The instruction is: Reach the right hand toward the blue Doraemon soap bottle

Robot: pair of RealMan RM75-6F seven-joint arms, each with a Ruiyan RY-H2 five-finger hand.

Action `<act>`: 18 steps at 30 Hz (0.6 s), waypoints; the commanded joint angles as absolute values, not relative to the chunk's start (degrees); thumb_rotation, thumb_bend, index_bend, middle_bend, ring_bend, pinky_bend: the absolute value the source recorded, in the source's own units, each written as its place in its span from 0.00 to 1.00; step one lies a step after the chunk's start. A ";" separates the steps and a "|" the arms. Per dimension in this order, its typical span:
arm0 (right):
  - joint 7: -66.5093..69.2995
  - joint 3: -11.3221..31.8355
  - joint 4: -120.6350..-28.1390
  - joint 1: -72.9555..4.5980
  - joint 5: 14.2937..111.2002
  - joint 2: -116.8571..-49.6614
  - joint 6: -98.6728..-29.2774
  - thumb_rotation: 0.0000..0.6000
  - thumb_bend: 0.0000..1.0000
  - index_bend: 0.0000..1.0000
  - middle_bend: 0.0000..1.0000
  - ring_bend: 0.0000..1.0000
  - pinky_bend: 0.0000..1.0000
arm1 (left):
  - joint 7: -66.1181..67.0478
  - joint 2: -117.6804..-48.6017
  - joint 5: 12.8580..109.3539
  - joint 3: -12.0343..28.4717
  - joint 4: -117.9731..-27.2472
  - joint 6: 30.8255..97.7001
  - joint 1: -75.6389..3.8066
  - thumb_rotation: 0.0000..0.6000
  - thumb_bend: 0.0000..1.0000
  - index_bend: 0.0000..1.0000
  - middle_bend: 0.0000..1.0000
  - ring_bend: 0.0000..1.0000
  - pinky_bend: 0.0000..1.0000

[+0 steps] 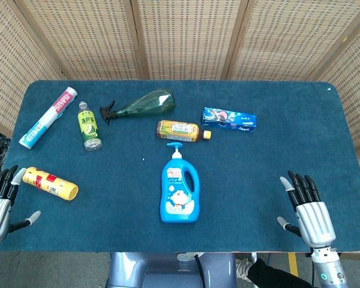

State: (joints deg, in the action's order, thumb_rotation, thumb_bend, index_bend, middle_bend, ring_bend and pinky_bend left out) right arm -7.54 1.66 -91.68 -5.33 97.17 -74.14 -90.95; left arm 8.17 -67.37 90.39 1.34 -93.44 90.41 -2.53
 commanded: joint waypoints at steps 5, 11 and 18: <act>-6.80 1.62 -91.68 -5.41 96.88 -73.96 -90.59 1.00 0.06 0.00 0.00 0.00 0.00 | 8.00 -67.20 90.22 1.31 -93.47 90.38 -2.44 0.89 0.15 0.00 0.00 0.00 0.00; -6.49 1.49 -91.78 -5.67 97.03 -74.12 -90.14 1.00 0.06 0.00 0.00 0.00 0.00 | 7.80 -66.99 90.65 1.30 -93.66 90.65 -2.42 0.89 0.15 0.00 0.00 0.00 0.00; -6.25 1.19 -91.94 -5.76 97.38 -74.19 -89.94 1.00 0.06 0.00 0.00 0.00 0.00 | 7.48 -66.90 90.70 1.29 -93.63 90.70 -2.39 0.89 0.15 0.00 0.00 0.00 0.00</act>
State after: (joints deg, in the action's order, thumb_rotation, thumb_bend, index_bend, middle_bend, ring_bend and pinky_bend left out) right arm -6.26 1.20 -91.92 -5.76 97.38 -74.20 -89.96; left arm 7.48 -66.90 90.71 1.29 -93.63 90.70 -2.39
